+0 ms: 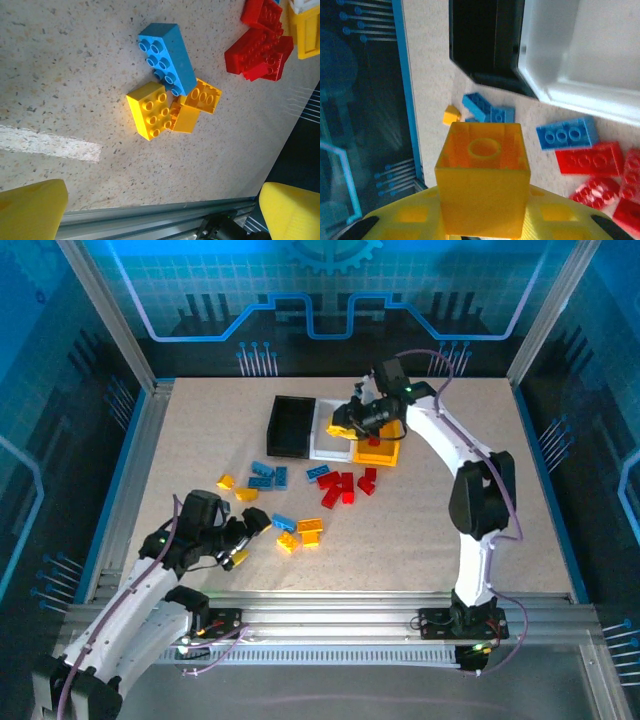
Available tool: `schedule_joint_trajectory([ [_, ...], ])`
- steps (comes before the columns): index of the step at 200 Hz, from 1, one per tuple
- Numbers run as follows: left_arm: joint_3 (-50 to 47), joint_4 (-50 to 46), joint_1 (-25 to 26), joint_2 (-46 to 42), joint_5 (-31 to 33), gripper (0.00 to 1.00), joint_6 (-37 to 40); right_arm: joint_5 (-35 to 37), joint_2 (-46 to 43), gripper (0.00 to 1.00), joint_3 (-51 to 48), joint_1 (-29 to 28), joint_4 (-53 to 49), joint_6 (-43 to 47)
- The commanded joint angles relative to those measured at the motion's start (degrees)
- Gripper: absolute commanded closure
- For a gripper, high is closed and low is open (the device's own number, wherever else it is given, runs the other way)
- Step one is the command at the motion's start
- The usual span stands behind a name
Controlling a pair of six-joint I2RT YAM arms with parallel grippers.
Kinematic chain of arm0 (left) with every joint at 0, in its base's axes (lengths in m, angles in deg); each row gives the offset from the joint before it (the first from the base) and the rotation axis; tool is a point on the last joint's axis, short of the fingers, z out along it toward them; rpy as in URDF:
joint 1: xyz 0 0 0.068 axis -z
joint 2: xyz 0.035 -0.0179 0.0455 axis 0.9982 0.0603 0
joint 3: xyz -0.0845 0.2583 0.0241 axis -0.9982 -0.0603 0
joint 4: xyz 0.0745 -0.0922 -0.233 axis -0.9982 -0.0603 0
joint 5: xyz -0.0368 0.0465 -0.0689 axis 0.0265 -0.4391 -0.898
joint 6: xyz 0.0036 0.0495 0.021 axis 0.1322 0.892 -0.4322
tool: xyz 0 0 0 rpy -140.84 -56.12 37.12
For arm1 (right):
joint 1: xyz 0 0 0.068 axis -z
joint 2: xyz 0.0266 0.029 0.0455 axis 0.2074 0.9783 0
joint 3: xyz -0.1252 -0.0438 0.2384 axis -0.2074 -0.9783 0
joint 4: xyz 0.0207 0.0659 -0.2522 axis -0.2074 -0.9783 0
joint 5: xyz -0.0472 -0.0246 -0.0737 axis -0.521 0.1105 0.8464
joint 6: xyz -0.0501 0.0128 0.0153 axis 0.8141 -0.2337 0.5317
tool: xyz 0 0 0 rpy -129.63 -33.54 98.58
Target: Sort the legos into containers by color
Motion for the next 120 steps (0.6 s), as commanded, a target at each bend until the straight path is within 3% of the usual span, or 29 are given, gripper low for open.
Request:
schedule_joint_trajectory([
  [1, 0.96, -3.80, 0.48, -0.80, -0.81, 0.01, 2.24, 1.64, 5.37, 0.66, 5.79, 0.42, -1.34, -2.72],
  [75, 1.25, -7.95, 0.52, -2.20, -0.33, 0.01, 4.96, 5.52, 21.84, 0.64, 23.92, 0.21, -8.60, -3.04],
  [120, 1.47, -8.26, 0.43, -1.69, 0.09, 0.01, 5.69, 6.39, 24.46, 0.60, 26.13, -0.36, -9.74, -3.54],
])
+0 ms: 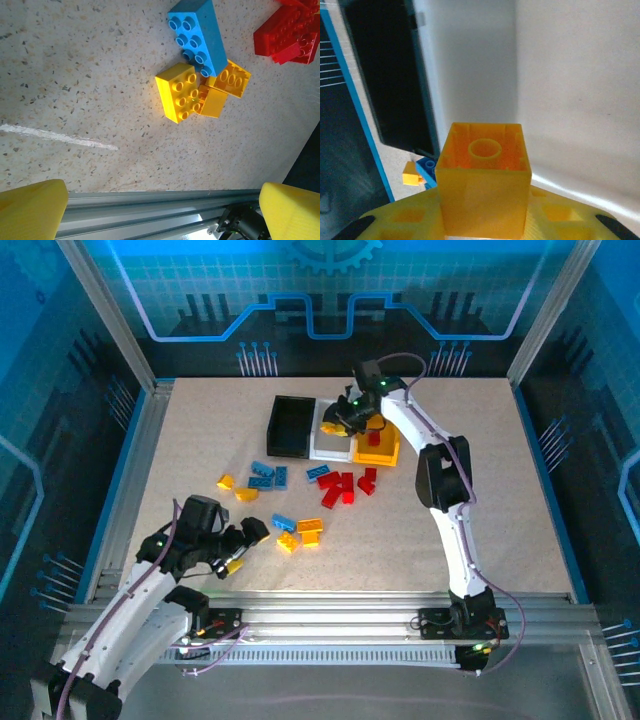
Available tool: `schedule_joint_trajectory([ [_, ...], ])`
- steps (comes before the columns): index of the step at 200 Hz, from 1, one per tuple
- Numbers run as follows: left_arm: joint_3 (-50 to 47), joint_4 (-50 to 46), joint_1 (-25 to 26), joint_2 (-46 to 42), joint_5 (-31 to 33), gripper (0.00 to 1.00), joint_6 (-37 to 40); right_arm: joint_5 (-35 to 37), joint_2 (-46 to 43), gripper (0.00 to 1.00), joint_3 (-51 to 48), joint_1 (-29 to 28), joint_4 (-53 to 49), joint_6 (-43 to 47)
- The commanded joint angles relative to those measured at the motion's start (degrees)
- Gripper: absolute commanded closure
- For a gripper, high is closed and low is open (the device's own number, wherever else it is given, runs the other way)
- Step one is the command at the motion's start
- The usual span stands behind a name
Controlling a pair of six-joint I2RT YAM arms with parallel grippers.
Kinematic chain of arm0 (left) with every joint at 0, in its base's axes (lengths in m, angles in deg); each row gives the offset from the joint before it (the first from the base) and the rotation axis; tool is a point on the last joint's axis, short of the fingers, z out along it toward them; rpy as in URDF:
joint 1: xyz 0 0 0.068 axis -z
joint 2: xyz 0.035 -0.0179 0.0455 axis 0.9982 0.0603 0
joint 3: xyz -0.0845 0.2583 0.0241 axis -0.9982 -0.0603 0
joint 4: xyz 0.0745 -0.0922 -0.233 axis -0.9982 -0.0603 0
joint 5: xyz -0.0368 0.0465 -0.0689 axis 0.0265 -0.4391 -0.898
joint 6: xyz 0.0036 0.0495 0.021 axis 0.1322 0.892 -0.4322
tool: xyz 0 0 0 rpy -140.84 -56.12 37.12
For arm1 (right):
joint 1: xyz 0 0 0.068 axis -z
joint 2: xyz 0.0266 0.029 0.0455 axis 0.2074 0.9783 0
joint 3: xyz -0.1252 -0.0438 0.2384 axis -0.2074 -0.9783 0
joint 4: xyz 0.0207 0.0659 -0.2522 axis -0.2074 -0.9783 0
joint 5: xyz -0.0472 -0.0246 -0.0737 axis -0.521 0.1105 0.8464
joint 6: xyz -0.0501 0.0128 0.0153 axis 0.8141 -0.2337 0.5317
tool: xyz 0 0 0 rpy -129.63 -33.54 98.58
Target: Sort the legos into containers by color
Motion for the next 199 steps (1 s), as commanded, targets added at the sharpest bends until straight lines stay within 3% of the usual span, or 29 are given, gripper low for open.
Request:
schedule_joint_trajectory([
  [1, 1.49, -1.82, 0.43, 0.02, 0.09, 0.01, 1.48, 0.90, 0.97, 0.59, 2.33, -0.34, -2.89, -0.88],
  [75, 5.53, -0.89, -0.19, 5.66, -0.05, 0.01, 4.74, 0.95, -0.31, 0.52, 2.25, -0.51, -3.50, -0.56],
  [116, 7.00, -1.44, -0.26, 5.73, 0.12, 0.01, 5.15, 2.74, -5.82, 0.47, -0.85, -1.93, -5.66, 3.87],
  [165, 11.93, -9.49, -3.38, 6.54, 7.47, 0.01, 9.79, 6.99, -19.45, 0.40, -17.00, -5.85, -6.31, 11.13],
  [199, 17.89, -11.28, -8.87, 15.72, 10.00, 0.01, 16.60, 7.29, -28.74, 0.38, -30.91, -7.37, -3.96, 12.62],
])
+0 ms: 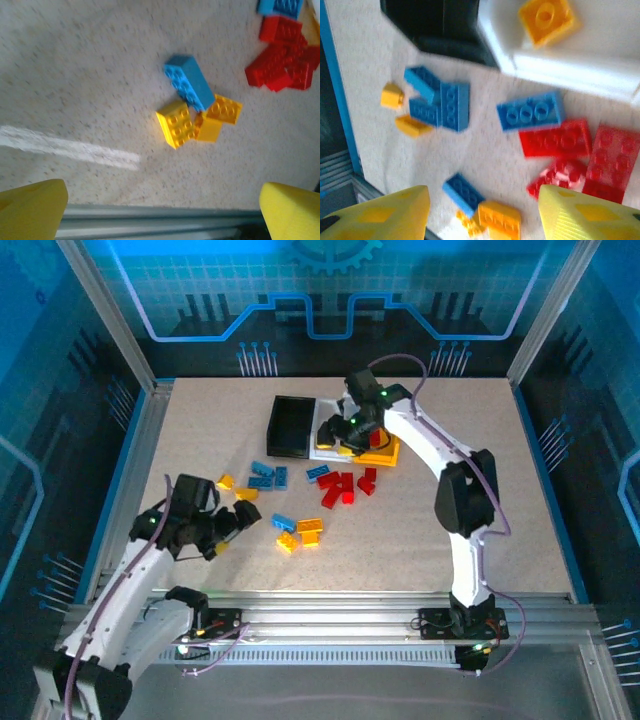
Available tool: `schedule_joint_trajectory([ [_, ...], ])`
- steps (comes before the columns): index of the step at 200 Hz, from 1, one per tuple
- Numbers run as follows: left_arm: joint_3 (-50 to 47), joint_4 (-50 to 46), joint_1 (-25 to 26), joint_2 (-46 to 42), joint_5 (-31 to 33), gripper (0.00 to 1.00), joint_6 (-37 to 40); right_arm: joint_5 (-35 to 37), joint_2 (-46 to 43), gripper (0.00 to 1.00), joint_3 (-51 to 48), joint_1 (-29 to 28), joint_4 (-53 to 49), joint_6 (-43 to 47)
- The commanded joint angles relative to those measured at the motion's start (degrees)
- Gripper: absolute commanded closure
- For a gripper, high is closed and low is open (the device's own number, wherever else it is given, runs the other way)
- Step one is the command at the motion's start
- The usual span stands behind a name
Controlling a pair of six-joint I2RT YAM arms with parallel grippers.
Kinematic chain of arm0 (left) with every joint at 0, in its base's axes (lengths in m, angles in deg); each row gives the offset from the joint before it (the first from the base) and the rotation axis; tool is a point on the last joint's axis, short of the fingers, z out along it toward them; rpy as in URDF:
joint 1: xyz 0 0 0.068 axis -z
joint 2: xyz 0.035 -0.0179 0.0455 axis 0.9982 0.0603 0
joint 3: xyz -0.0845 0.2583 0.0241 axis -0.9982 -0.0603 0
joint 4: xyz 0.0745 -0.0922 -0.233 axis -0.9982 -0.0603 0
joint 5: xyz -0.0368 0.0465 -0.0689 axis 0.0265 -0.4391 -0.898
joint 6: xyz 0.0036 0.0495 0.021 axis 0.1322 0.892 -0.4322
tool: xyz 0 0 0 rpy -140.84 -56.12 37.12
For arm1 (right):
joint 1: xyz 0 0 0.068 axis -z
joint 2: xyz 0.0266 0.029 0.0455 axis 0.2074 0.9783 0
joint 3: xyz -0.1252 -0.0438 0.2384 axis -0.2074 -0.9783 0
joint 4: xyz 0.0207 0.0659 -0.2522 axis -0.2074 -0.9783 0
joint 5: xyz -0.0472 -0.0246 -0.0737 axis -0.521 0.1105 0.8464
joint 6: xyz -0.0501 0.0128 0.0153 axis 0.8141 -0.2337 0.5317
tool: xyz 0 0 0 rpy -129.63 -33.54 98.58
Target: Sort the legos into containers by color
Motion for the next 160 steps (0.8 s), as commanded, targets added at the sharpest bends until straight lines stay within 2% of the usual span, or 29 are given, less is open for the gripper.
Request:
schedule_joint_trajectory([
  [1, 4.85, -3.55, -2.48, 6.17, 4.22, 0.01, 7.06, 1.42, -5.44, 0.38, -7.54, -0.53, 0.19, 2.78],
  [31, 12.75, -3.82, -2.53, 18.55, 8.72, 0.01, 14.45, 1.26, -13.39, 0.38, -17.52, -0.79, 2.39, 2.34],
  [68, 18.28, -0.16, -2.51, 29.45, 11.84, 0.01, 21.17, 2.15, -19.93, 0.37, -24.20, -1.23, 1.73, 3.55],
  [118, 22.71, 4.77, -2.62, 41.50, 12.96, 0.07, 26.21, 3.71, -25.95, 0.37, -30.15, -1.23, 0.13, 4.01],
  [160, 26.53, 6.08, -2.62, 49.36, 15.32, 0.08, 30.69, 3.69, -26.26, 0.36, -31.04, -0.96, -1.00, 4.01],
])
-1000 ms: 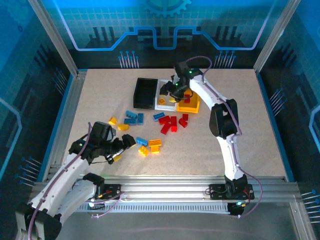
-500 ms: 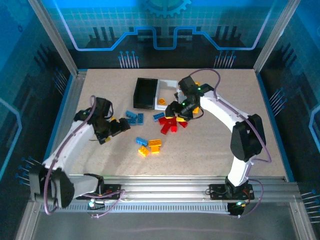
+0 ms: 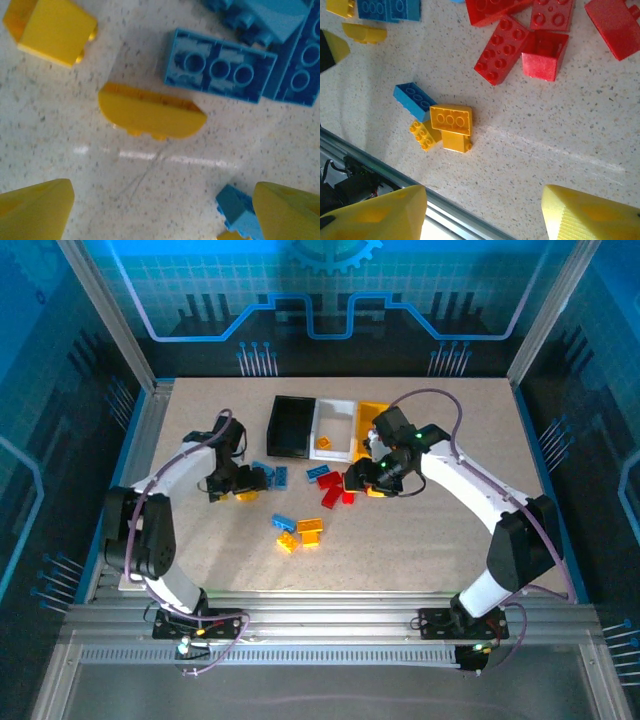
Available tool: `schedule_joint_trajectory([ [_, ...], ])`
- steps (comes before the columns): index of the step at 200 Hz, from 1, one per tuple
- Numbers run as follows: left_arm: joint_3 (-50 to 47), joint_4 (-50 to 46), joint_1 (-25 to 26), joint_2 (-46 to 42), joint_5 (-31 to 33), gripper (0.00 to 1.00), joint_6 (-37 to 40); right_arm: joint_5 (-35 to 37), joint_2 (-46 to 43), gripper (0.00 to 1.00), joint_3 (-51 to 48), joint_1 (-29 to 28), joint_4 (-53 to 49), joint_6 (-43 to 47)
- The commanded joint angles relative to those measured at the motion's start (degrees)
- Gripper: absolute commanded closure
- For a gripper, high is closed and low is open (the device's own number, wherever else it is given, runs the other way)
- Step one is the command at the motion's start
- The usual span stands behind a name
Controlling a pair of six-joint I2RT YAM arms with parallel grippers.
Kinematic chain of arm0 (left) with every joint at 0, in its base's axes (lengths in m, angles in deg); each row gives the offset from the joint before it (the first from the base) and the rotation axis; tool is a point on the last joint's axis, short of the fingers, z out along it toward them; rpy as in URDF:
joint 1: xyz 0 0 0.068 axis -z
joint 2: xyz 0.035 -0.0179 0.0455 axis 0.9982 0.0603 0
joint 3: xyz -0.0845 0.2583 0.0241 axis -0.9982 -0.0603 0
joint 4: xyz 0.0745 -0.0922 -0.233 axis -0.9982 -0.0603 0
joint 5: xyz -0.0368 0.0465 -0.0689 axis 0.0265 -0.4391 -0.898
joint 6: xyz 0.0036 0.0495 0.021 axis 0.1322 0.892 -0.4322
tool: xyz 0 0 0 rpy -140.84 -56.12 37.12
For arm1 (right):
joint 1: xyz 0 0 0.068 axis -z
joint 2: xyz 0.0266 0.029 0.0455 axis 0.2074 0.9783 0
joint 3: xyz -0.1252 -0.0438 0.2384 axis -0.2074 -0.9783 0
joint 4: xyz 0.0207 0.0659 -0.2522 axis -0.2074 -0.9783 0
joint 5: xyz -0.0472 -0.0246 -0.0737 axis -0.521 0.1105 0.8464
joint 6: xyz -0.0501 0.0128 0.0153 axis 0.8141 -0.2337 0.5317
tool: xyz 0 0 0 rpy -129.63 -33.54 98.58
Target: Sort the legos into containers by color
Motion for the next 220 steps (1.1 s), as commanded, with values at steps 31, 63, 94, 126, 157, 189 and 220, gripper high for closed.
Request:
schedule_joint_trajectory([
  [31, 4.68, 1.49, -0.49, 8.61, 4.01, 0.07, 7.39, 1.44, -0.27, 0.36, 0.98, -0.18, -2.57, 0.47],
  [63, 5.70, 2.33, -0.54, 11.92, 4.57, 0.07, 8.21, 1.77, 1.13, 0.36, 2.81, -0.08, -3.48, 0.65],
  [94, 7.96, 2.69, -0.58, 14.65, 4.65, 0.07, 9.13, 1.48, 2.86, 0.36, 4.28, -0.07, -3.83, 0.56],
  [126, 9.95, 2.77, -0.61, 16.89, 4.72, 0.07, 10.14, 1.33, 4.51, 0.36, 5.96, -0.07, -4.43, 0.55],
  [157, 10.20, 2.09, -0.74, 17.68, 4.05, 0.11, 9.85, 1.93, 5.40, 0.36, 7.33, 0.04, -5.34, 1.17],
  [189, 8.00, 1.84, -0.76, 15.91, 2.57, 0.11, 8.49, 1.79, 6.17, 0.36, 7.19, -0.01, -4.81, 1.24],
  [220, 6.54, 2.29, -0.72, 14.99, 2.14, 0.11, 8.73, 1.45, 6.70, 0.36, 6.71, -0.09, -4.01, 1.26],
])
